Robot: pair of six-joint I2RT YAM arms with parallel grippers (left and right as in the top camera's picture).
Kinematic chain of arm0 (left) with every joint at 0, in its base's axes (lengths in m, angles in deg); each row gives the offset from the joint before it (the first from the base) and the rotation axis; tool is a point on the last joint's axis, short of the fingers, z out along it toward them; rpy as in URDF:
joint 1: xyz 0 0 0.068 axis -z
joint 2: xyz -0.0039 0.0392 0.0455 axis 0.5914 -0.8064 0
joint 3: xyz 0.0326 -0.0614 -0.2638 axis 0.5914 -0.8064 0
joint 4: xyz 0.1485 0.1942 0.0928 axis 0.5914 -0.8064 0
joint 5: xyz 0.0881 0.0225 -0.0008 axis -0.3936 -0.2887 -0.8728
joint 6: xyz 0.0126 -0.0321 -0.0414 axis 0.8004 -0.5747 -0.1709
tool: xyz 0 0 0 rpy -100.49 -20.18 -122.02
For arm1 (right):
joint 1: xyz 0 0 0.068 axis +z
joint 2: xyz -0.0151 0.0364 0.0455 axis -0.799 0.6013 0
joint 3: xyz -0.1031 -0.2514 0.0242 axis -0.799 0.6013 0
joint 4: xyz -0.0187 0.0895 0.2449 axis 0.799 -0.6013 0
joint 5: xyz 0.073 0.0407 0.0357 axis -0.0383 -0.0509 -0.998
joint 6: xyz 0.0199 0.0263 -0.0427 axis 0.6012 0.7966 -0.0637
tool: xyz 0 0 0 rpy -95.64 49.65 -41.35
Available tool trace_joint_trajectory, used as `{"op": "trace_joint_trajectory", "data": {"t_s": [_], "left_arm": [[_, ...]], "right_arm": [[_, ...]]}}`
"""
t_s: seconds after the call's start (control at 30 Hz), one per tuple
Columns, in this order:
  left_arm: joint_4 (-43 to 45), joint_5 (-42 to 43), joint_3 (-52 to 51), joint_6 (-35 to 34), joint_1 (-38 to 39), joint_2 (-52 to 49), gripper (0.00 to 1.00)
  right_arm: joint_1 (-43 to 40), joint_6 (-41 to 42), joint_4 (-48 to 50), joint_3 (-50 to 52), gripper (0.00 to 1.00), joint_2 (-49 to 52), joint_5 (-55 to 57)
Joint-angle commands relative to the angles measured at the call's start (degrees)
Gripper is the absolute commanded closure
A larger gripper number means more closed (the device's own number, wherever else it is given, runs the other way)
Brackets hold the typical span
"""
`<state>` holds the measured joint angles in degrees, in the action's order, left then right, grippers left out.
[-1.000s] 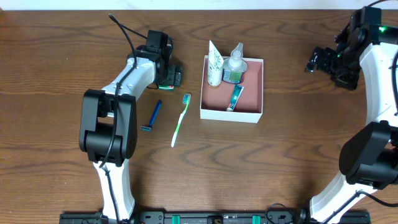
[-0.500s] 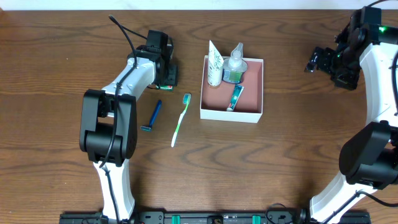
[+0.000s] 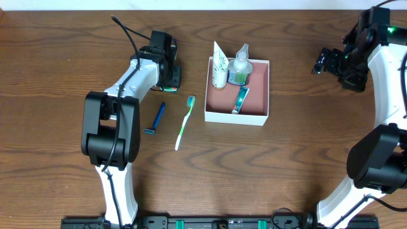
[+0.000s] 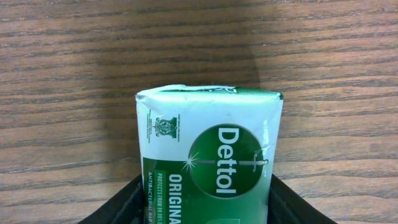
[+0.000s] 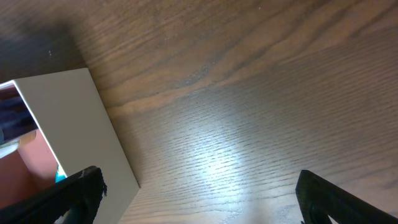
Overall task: Pack container
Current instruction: 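Lift the Dettol bar and carry it over the box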
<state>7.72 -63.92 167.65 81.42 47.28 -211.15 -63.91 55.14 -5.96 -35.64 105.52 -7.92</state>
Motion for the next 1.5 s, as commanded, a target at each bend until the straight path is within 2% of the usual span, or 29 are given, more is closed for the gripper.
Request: {"op": "trace_joint_trajectory", "data": {"t_s": [0.0,0.23,0.53,0.73,0.9,1.17,1.47], "left_arm": [[-0.4,-0.1,0.4,0.3,0.1,2.3,0.49],[-2.6,-0.1,0.4,0.3,0.1,10.1,0.49],[-6.1,0.0,0.4,-1.3,1.3,26.8,0.50],[-7.3,0.0,0.4,-3.0,6.8,37.3,0.49],[-6.6,0.0,0.4,-3.6,14.2,43.3,0.49],[-4.0,0.0,0.4,-5.0,25.9,40.9,0.50],[1.1,0.0,0.4,-5.4,31.5,29.4,0.49]], "right_arm": [[-0.4,0.7,0.0,-0.3,0.01,0.2,0.3],[-0.4,0.7,0.0,-0.3,0.01,0.2,0.3],[-0.4,0.7,0.0,-0.3,0.01,0.2,0.3],[-0.4,0.7,0.0,-0.3,0.01,0.2,0.3],[-0.4,0.7,0.0,-0.3,0.01,0.2,0.3],[-0.4,0.7,0.0,-0.3,0.01,0.2,0.3],[-0.4,0.7,0.0,-0.3,0.01,0.2,0.3]]}}
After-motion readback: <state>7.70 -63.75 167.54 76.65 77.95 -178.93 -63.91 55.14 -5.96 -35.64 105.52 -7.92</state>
